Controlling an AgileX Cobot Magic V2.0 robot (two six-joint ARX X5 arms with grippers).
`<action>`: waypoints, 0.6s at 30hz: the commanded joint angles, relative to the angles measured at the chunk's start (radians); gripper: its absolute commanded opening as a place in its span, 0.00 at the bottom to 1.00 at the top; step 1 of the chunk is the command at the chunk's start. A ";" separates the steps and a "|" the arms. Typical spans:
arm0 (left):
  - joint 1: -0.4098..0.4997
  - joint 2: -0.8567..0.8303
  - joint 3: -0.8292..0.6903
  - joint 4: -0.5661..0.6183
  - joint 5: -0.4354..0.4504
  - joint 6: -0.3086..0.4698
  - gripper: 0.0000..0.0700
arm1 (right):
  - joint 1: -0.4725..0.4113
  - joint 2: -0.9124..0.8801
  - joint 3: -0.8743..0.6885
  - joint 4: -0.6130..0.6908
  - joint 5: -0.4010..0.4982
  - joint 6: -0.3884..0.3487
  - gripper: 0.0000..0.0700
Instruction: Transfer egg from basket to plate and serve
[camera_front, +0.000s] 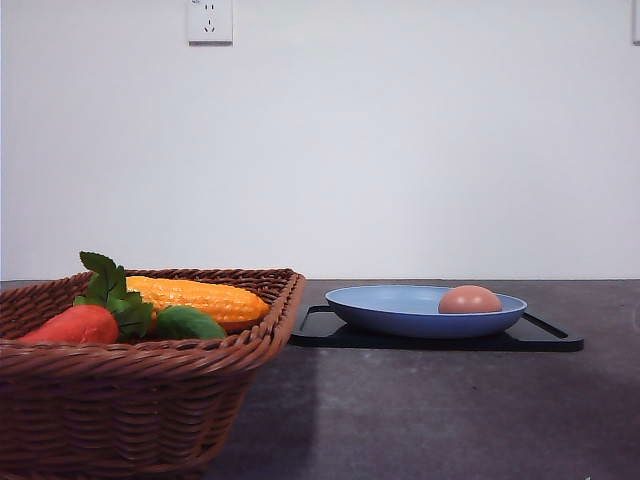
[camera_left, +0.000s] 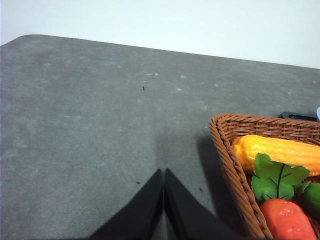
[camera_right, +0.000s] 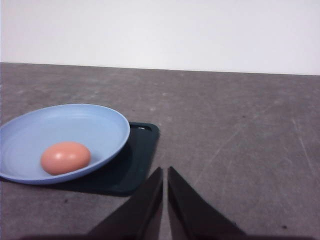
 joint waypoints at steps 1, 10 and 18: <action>0.001 -0.002 -0.028 -0.004 0.004 -0.006 0.00 | -0.006 -0.015 -0.007 -0.015 -0.007 -0.007 0.00; 0.001 -0.002 -0.028 -0.004 0.004 -0.006 0.00 | -0.013 -0.056 -0.007 -0.151 -0.007 -0.009 0.00; 0.001 -0.002 -0.028 -0.004 0.004 -0.006 0.00 | -0.013 -0.056 -0.007 -0.137 -0.005 0.022 0.00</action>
